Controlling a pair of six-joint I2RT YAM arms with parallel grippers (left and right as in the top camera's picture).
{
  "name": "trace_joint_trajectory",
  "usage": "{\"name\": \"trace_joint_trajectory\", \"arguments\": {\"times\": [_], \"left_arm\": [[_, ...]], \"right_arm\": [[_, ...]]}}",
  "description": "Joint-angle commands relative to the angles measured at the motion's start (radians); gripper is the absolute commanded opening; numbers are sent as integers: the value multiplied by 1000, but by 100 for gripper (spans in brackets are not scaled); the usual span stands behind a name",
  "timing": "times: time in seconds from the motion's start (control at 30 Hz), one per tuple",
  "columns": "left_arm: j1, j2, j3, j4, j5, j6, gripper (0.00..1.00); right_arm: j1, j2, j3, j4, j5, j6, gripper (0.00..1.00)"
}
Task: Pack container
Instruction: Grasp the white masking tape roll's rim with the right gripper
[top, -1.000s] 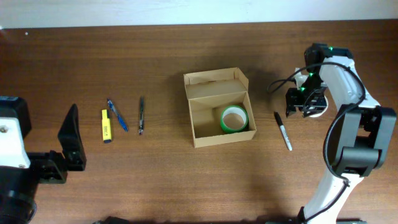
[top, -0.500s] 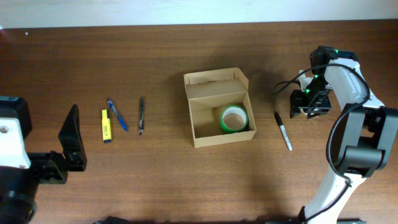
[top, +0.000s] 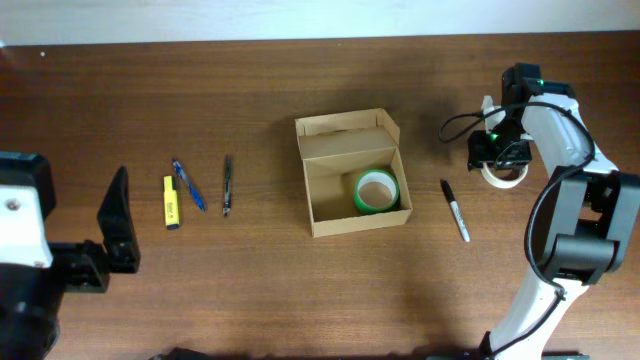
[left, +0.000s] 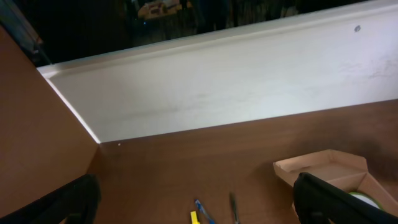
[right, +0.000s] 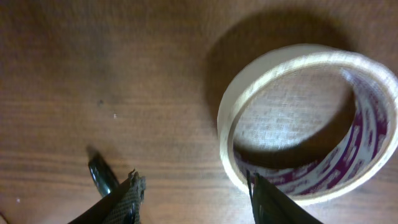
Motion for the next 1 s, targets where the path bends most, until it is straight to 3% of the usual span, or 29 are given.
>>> {"name": "trace_joint_trajectory", "arguments": {"times": [0.0, 0.47, 0.7, 0.97], "left_arm": [[5, 27, -6, -2, 10, 21, 99], [5, 39, -5, -1, 11, 39, 99], [5, 39, -5, -1, 10, 40, 99], [5, 39, -5, -1, 10, 40, 99]], "right_arm": [[-5, 23, 7, 11, 16, -8, 56], [-4, 95, 4, 8, 11, -8, 54], [-5, 95, 4, 14, 8, -6, 25], [-5, 95, 4, 24, -8, 24, 11]]}}
